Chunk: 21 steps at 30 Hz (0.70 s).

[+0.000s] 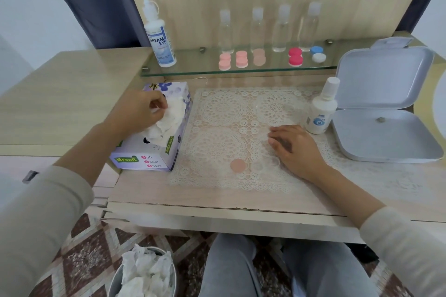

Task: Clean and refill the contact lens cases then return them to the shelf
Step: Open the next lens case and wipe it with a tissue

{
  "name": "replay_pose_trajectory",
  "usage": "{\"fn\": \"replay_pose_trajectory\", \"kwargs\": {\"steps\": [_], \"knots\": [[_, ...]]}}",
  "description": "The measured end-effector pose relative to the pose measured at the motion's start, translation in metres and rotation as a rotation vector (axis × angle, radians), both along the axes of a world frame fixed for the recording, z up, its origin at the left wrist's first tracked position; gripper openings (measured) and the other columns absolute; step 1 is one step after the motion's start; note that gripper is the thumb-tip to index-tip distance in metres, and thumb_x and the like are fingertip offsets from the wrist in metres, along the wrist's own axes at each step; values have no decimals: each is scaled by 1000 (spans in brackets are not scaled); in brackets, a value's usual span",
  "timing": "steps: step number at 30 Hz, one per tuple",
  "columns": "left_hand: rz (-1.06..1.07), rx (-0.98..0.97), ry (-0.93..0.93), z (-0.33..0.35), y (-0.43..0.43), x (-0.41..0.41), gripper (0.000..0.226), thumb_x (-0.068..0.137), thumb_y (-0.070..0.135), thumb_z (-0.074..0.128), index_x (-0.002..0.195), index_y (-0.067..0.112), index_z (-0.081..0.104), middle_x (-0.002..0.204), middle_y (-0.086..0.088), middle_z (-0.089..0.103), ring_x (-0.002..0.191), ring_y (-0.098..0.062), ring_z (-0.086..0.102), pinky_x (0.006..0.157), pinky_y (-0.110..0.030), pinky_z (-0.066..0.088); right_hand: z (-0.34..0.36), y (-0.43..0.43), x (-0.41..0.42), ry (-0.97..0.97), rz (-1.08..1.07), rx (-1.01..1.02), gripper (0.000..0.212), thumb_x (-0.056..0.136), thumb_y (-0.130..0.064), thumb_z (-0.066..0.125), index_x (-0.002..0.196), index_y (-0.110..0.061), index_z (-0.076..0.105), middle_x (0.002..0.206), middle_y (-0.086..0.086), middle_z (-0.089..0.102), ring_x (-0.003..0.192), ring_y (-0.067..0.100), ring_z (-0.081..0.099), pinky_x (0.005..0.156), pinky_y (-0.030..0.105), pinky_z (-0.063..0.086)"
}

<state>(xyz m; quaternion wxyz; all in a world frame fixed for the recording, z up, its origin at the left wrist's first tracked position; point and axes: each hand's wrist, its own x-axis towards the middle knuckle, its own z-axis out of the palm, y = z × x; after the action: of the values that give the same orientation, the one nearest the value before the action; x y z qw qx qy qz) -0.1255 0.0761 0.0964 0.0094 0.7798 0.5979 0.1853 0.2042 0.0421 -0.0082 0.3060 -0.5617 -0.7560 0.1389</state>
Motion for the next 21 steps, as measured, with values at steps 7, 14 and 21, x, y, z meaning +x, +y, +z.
{"fn": "replay_pose_trajectory", "kwargs": {"steps": [7, 14, 21], "knots": [[54, -335, -90, 8, 1, -2, 25, 93, 15, 51, 115, 15, 63, 109, -1, 59, 95, -24, 54, 62, -28, 50, 1, -1, -1, -9, -4, -8, 24, 89, -23, 57, 104, -8, 69, 114, 4, 65, 110, 21, 53, 90, 22, 31], [90, -137, -69, -5, 0, -5, 23, 79, 0, 66, 100, 6, 70, 100, -12, 65, 80, -16, 50, 66, -4, 35, 2, -1, -1, 29, -9, -22, 27, 91, -28, 53, 103, -11, 70, 114, 1, 65, 111, 19, 52, 88, 22, 32], [86, -7, -184, 5, -13, 14, 12, 77, 12, 71, 87, 5, 71, 93, -5, 67, 86, -18, 59, 81, -24, 41, 17, -6, 0, 159, -16, -129, 54, 94, -41, 43, 87, 6, 67, 104, 13, 68, 100, 24, 59, 81, 22, 41]]}}
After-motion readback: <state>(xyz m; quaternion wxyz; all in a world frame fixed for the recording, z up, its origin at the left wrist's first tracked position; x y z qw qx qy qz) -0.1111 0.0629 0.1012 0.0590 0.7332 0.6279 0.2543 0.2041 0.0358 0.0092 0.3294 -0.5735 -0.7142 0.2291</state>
